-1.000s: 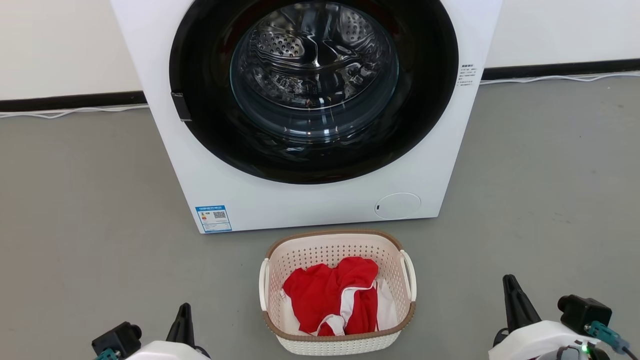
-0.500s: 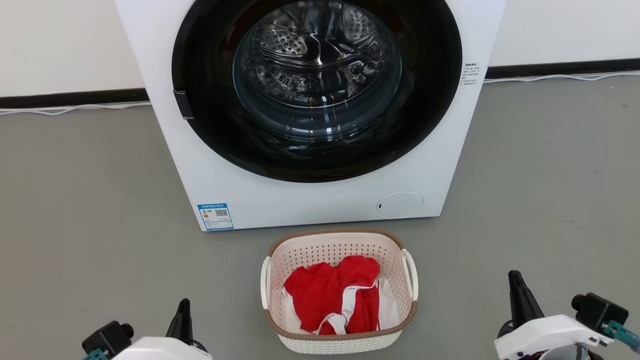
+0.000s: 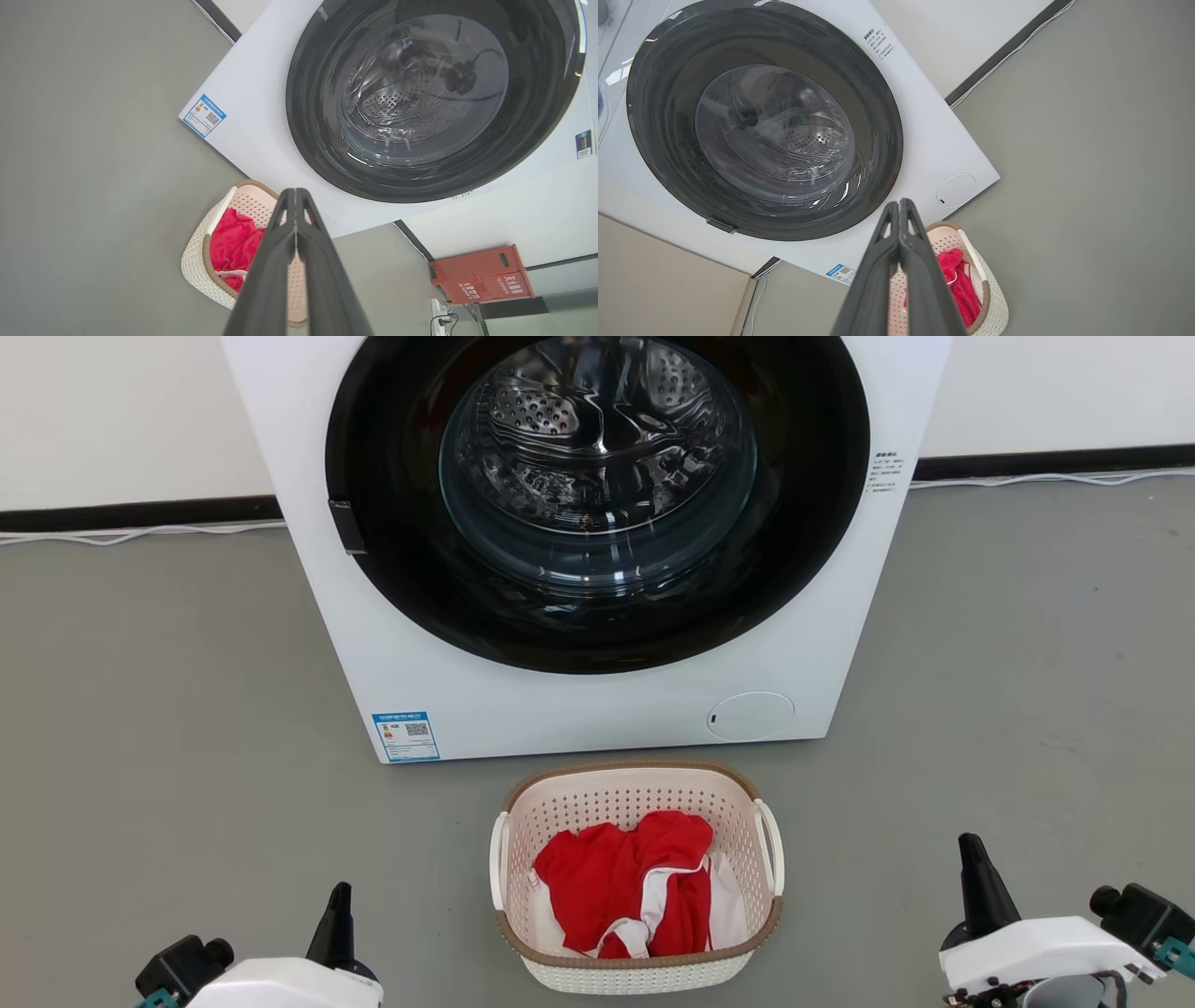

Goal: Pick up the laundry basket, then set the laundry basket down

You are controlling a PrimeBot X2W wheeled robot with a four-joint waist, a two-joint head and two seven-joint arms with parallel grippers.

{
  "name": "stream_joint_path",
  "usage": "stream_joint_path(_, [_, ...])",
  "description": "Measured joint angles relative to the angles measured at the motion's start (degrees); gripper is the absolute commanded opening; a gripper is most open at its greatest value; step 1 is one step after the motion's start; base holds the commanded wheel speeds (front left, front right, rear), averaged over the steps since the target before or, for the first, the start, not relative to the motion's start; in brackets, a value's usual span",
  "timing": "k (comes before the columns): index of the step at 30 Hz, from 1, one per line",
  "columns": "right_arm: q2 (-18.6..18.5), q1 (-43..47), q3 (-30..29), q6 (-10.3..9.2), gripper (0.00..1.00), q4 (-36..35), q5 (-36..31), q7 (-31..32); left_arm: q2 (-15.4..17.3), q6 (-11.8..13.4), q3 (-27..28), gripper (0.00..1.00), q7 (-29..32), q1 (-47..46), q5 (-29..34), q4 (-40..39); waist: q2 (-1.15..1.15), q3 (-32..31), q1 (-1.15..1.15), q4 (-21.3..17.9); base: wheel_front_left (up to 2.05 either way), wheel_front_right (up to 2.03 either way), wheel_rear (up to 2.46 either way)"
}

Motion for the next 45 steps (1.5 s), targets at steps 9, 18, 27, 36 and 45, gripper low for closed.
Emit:
stream_joint_path(9, [0.0, 0.0, -0.3, 0.0, 0.0, -0.9, 6.6, 1.4, 0.0, -0.6, 0.5, 0.0, 1.4, 0.0, -5.4, -1.2, 0.0, 0.2, 0.0, 0.2, 0.0, 0.0, 0.0])
stream_joint_path(18, [0.0, 0.0, -0.4, 0.0, 0.0, -2.2, 13.3, 2.9, 0.1, -1.1, 0.9, 0.0, 3.0, 0.0, -10.4, -2.4, 0.0, 0.3, 0.0, 0.5, 0.0, 0.0, 0.0])
stream_joint_path(27, [0.0, 0.0, -0.5, 0.0, 0.0, -3.5, 20.1, 4.2, 0.1, -1.7, 1.4, 0.0, 4.4, 0.0, -15.8, -3.5, 0.0, 0.5, 0.0, 0.7, 0.0, 0.0, 0.0])
stream_joint_path(36, [0.0, 0.0, -0.7, 0.0, 0.0, -4.5, 26.9, 5.4, 0.1, -2.4, 1.9, 0.0, 5.8, 0.0, -20.8, -4.8, 0.0, 0.6, 0.0, 0.9, 0.0, 0.0, 0.0])
stream_joint_path(45, [0.0, 0.0, -0.8, 0.0, 0.0, -5.8, 34.3, 7.2, 0.2, -3.1, 2.4, 0.0, 7.5, -0.1, -26.7, -6.1, 0.0, 0.8, 0.0, 1.2, 0.0, 0.0, 0.0])
